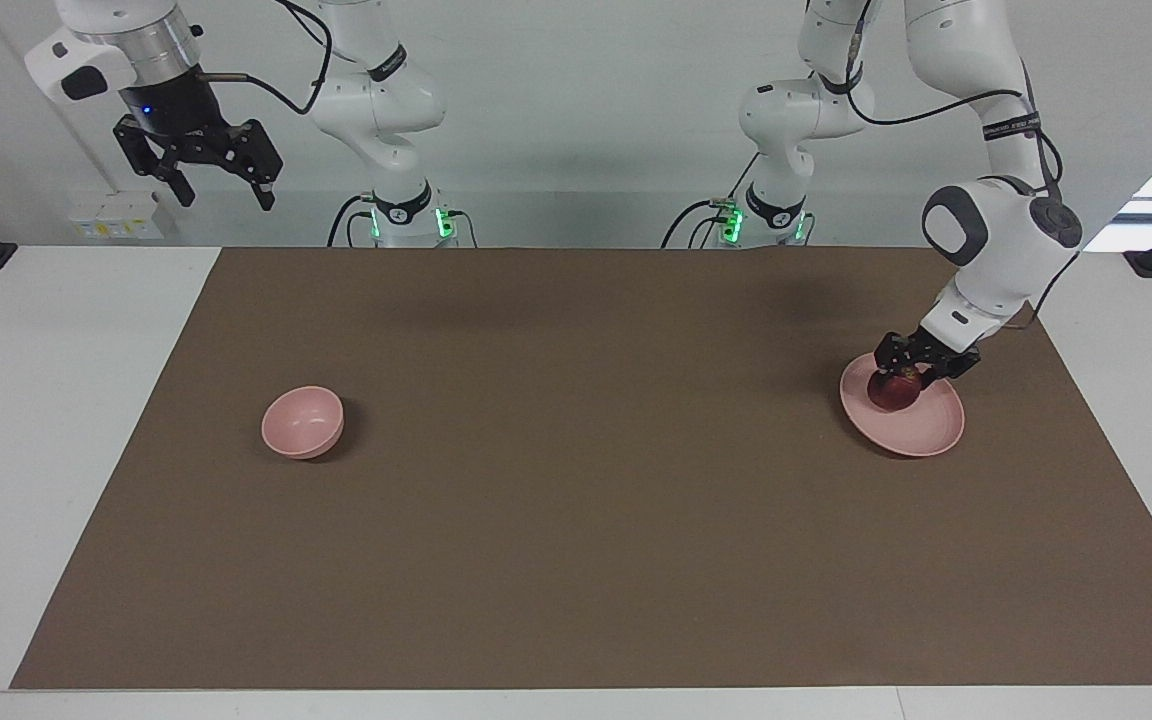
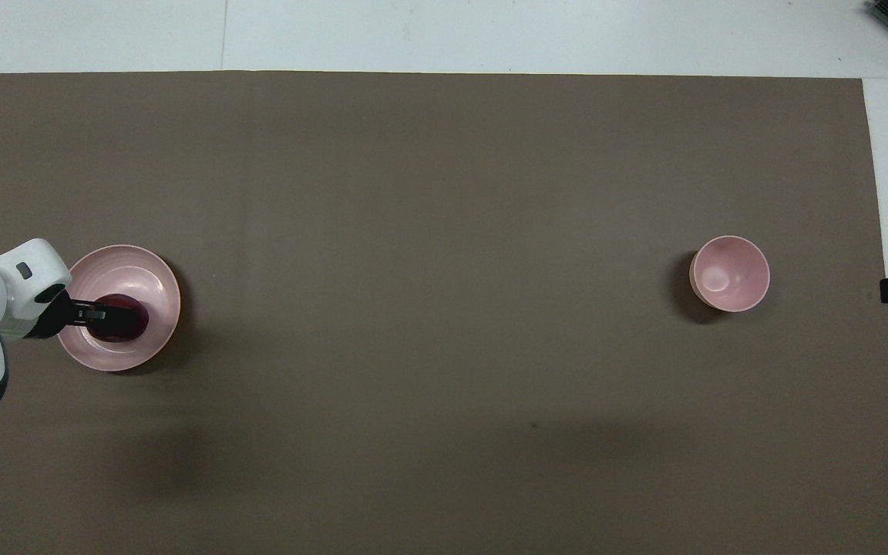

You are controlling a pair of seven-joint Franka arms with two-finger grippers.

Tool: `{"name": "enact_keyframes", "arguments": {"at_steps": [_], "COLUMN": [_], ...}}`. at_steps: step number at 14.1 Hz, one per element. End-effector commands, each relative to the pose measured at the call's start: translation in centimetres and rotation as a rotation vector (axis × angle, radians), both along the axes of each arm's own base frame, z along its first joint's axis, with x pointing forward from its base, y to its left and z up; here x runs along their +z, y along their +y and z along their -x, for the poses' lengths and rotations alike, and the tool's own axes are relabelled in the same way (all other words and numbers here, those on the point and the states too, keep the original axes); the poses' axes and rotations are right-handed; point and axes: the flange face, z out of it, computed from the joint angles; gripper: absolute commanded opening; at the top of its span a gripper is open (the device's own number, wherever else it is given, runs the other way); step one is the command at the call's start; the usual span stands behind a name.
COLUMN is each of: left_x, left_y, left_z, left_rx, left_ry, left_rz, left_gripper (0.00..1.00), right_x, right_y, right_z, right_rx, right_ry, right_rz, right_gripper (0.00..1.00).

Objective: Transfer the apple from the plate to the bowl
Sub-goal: 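Reach the left gripper down over the apple on the pink plate, then grasp the red apple with the left gripper and lift it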

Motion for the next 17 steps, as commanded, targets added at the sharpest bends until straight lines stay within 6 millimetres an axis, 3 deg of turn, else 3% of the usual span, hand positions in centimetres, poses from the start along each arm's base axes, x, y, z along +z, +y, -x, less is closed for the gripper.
{"name": "enact_keyframes", "arguments": {"at_steps": [1,5,10,15,17], "left_x": [0.8,4.5,8.4,9.5,9.8], "left_y": [1.0,0.5,-3.2,-12.6,-15.0], "left_z": [0.4,-0.4,-0.3,-0.7,-0.7], "left_rx": [-0.004,-0.016,0.092,0.176,0.225], "left_ry": [0.0,0.07,0.058,0.08,0.096], "left_rz": [0.019,0.057,0.246,0.441,0.521], "left_gripper": [0.0,0.0,0.0,0.0,0.0], "right_x": [-0.1,-0.2,-0.2,0.0,-0.4], "right_y": [-0.2,-0.1,-0.1,-0.1,0.5], "right_z": [0.3,0.2,0.3,0.5,1.0], "right_rx": [-0.003,-0.004,-0.004,-0.002,0.026], "right_ry": [-0.012,-0.012,-0.009,0.003,0.016], "right_rz": [0.004,-0.005,-0.006,-0.009,-0.015], "right_gripper": [1.0,1.0,1.0,1.0,1.0]}}
